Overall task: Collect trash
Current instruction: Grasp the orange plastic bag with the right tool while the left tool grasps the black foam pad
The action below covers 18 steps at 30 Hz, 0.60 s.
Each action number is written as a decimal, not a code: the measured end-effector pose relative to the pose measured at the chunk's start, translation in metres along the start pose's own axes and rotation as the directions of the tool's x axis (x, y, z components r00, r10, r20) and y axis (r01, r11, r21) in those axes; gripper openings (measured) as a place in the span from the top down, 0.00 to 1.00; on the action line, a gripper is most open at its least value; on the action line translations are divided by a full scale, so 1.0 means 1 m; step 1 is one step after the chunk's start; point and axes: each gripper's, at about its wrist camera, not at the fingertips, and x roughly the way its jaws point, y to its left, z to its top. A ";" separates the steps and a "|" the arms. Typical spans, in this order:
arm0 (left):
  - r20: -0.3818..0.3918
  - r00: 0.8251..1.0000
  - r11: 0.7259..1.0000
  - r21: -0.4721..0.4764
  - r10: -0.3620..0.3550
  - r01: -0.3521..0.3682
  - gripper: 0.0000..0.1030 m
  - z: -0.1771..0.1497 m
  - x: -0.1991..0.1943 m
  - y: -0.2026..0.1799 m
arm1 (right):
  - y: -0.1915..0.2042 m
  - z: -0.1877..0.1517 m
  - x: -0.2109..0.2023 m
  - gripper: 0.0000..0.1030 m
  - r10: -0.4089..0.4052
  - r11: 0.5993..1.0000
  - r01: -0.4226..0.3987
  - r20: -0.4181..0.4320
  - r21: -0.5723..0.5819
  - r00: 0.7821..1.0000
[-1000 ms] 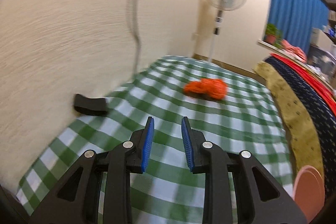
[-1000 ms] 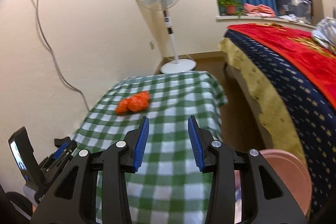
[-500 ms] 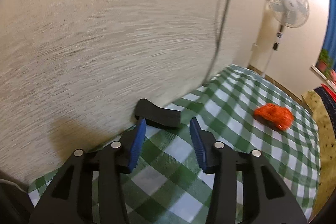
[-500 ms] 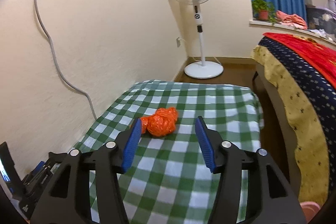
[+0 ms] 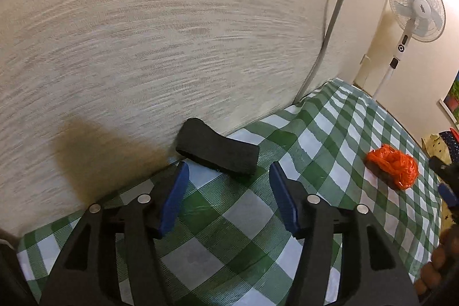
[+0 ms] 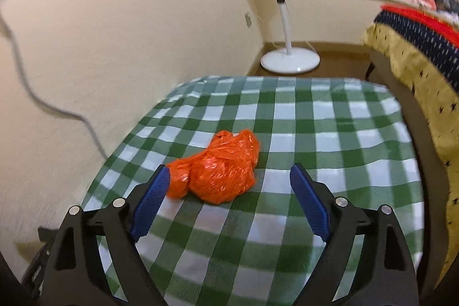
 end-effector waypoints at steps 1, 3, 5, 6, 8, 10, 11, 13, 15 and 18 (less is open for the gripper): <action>0.001 1.000 1.000 -0.005 0.003 -0.003 0.44 0.001 0.001 0.001 | -0.002 0.001 0.008 0.18 0.008 1.000 -0.008 -0.015 0.015 1.000; -0.002 1.000 1.000 -0.014 0.003 -0.003 0.43 0.002 0.002 0.003 | -0.006 0.003 0.023 0.18 0.032 0.999 -0.030 -0.053 0.041 0.998; 0.002 1.000 1.000 -0.019 0.004 -0.004 0.43 0.003 0.003 0.004 | -0.009 0.004 0.036 0.18 0.055 0.997 -0.050 -0.084 0.064 0.995; 0.004 1.000 1.000 -0.022 0.007 -0.007 0.43 0.004 0.003 0.006 | -0.009 0.003 0.042 0.18 0.067 0.996 -0.060 -0.100 0.072 0.993; -0.002 1.000 0.999 -0.034 0.013 -0.013 0.42 0.004 0.007 0.007 | -0.008 0.001 0.051 0.20 0.077 0.995 -0.069 -0.123 0.071 0.989; -0.013 1.000 0.999 -0.046 0.009 -0.009 0.42 0.004 0.010 0.007 | -0.006 -0.002 0.057 0.36 0.089 0.995 -0.080 -0.145 0.062 0.985; -0.013 1.000 0.999 -0.044 0.008 -0.008 0.42 0.005 0.011 0.007 | -0.004 -0.004 0.058 0.39 0.100 0.994 -0.092 -0.150 0.057 0.984; -0.010 1.000 0.999 -0.053 0.012 -0.013 0.42 0.006 0.013 0.008 | 0.001 -0.008 0.055 0.50 0.109 0.994 -0.105 -0.149 0.036 0.983; -0.011 1.000 0.998 -0.064 0.010 -0.010 0.42 0.008 0.015 0.010 | 0.005 -0.010 0.050 0.55 0.117 0.993 -0.116 -0.144 0.014 0.983; -0.009 1.000 0.998 -0.062 0.003 -0.003 0.43 0.008 0.014 0.011 | 0.006 -0.015 0.034 0.58 0.110 0.994 -0.111 -0.121 -0.002 0.987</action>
